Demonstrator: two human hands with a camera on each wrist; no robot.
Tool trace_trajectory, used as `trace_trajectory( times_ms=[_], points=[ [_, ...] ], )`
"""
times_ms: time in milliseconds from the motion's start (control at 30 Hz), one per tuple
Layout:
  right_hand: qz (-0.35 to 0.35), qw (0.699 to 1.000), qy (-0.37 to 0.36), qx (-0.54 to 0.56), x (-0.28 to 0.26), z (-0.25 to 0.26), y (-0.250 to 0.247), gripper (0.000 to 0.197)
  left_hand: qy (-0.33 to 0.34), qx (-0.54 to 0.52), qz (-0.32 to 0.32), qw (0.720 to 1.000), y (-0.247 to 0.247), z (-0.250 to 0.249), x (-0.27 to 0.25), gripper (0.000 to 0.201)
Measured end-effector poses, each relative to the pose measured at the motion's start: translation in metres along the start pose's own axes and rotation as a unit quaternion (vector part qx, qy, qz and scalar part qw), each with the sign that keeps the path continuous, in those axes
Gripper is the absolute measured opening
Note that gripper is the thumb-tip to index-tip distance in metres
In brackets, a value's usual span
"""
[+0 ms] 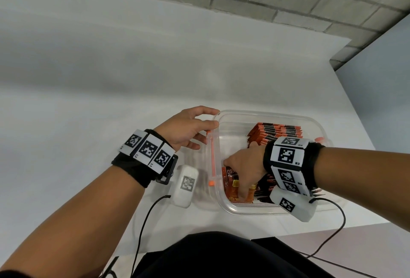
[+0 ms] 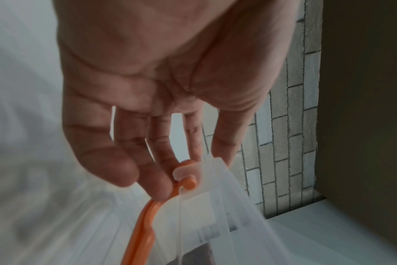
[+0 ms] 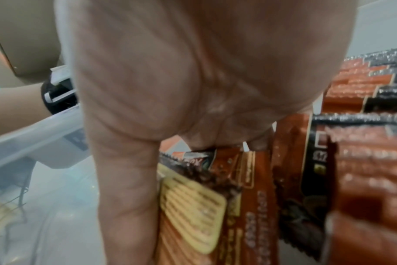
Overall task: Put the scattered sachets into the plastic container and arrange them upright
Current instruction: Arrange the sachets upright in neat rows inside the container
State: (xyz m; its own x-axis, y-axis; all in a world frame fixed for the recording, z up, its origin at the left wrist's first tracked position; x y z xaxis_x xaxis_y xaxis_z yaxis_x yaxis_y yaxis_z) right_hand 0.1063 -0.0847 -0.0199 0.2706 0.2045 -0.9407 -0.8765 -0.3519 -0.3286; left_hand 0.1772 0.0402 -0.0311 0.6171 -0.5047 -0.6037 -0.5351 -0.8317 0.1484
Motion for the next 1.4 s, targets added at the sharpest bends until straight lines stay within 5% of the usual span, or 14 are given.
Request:
trace_trajectory(
  times_ms=[200, 333, 500, 667, 800, 900, 1000, 1067, 1200, 1300, 1400],
  points=[
    [-0.018, 0.998, -0.001, -0.056, -0.008, 0.0, -0.007, 0.062, -0.002, 0.01, -0.003, 1.0, 0.001, -0.001, 0.0, 0.027],
    [-0.04, 0.997, -0.038, -0.053, -0.022, 0.003, -0.008, 0.068, -0.001, 0.017, -0.012, 1.0, 0.0, -0.002, -0.001, 0.026],
    [-0.124, 0.986, -0.088, 0.067, -0.039, -0.007, -0.012, 0.057, 0.013, 0.074, -0.077, 0.994, -0.006, -0.01, -0.01, 0.032],
    [-0.245, 0.928, -0.154, 0.235, -0.086, -0.033, -0.027, 0.028, 0.111, 0.049, -0.129, 0.984, 0.003, -0.045, -0.044, 0.048],
    [-0.284, 0.885, -0.205, 0.305, -0.131, -0.046, -0.031, 0.031, 0.176, 0.059, -0.034, 0.982, 0.05, -0.071, -0.062, 0.052],
    [-0.317, 0.866, -0.233, 0.307, -0.152, -0.051, -0.031, 0.036, 0.123, 0.046, 0.102, 0.986, 0.097, -0.069, -0.056, 0.057],
    [-0.363, 0.853, -0.219, 0.304, -0.161, -0.061, -0.028, 0.034, 0.058, 0.021, 0.164, 0.985, 0.129, -0.062, -0.049, 0.05],
    [-0.424, 0.824, -0.196, 0.32, -0.16, -0.073, -0.022, 0.043, 0.054, -0.037, 0.162, 0.985, 0.137, -0.064, -0.044, 0.045],
    [-0.608, 0.7, -0.102, 0.361, -0.161, -0.099, -0.001, 0.076, 0.087, -0.149, 0.113, 0.979, 0.134, -0.07, -0.033, 0.037],
    [-0.59, 0.654, -0.13, 0.455, -0.15, -0.1, 0.018, 0.079, 0.108, -0.168, 0.099, 0.975, 0.139, -0.068, -0.029, 0.032],
    [-0.574, 0.617, -0.172, 0.51, -0.134, -0.103, 0.029, 0.059, 0.105, -0.179, 0.105, 0.973, 0.148, -0.066, -0.026, 0.034]
  ],
)
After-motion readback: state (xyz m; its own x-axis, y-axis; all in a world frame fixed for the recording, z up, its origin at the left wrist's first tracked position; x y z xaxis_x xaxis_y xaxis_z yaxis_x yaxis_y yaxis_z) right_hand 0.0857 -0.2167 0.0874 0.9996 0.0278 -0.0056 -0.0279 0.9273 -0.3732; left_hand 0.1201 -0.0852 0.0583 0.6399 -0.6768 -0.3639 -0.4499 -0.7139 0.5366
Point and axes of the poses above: each hand's wrist, its own x-axis towards the middle knuckle, its own y-axis out of the palm, z = x × y, the point moved 5 cm from there along x, towards the middle knuckle, and after that the axes turned 7 degrees about -y, right-handed, at the moved point
